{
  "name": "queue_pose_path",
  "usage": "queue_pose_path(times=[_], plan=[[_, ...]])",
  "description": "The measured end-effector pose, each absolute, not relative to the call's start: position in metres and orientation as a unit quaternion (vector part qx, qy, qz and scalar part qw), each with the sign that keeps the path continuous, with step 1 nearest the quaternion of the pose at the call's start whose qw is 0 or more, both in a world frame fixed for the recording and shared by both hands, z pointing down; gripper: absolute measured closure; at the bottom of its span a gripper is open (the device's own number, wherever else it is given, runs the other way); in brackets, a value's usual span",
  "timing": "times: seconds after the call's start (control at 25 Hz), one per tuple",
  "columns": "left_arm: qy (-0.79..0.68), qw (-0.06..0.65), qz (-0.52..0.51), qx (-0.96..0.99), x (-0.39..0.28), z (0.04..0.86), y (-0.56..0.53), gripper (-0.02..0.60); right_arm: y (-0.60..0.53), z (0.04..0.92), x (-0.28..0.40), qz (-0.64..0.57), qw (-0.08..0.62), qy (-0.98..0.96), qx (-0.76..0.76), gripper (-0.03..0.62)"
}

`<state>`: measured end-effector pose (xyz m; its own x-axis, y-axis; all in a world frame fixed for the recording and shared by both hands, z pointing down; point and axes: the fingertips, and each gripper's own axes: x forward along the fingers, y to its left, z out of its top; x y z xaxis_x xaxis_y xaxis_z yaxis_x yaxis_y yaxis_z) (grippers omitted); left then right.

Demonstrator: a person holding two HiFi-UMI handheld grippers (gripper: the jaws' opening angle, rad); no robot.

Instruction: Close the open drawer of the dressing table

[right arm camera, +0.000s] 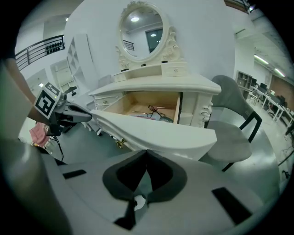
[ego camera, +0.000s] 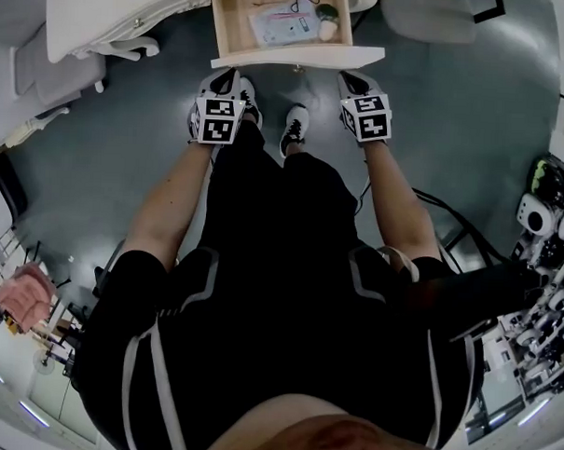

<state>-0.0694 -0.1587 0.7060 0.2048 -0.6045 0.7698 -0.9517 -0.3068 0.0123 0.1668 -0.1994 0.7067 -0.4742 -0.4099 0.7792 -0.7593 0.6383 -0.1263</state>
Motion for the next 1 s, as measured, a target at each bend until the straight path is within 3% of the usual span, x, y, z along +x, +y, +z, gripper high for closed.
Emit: queue_pose_path(times=[0.56, 1.0], plan=[[-0.511, 0.263, 0.350, 0.740, -0.071, 0.718, -0.175, 0.577, -0.211, 0.725, 0.163, 0.247, 0.399, -0.804, 0.365, 0.589], [-0.502, 0.260, 0.348, 0.748, -0.081, 0.712, -0.193, 0.577, -0.229, 0.717, 0.144, 0.272, 0.368, -0.797, 0.394, 0.589]])
